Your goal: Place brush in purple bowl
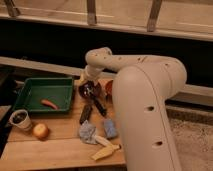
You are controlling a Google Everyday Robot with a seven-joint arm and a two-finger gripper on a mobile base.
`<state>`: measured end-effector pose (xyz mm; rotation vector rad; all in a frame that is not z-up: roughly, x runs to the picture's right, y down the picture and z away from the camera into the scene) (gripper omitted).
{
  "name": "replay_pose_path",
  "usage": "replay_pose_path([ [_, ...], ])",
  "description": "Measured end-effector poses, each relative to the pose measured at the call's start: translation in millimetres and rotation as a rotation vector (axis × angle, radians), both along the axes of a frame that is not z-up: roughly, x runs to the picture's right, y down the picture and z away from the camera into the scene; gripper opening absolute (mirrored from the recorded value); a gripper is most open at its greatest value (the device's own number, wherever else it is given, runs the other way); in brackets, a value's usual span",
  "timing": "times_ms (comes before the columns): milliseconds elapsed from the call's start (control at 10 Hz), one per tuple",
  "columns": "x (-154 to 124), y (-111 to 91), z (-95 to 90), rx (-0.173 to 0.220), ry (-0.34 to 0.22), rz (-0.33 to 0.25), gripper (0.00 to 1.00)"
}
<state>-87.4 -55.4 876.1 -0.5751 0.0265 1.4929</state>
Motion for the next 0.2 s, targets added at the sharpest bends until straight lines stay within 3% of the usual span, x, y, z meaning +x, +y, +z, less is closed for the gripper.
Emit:
replay_pose_path([
  [200,3.6,-10.8,-7.5,0.038,0.006,0.025,0.62],
])
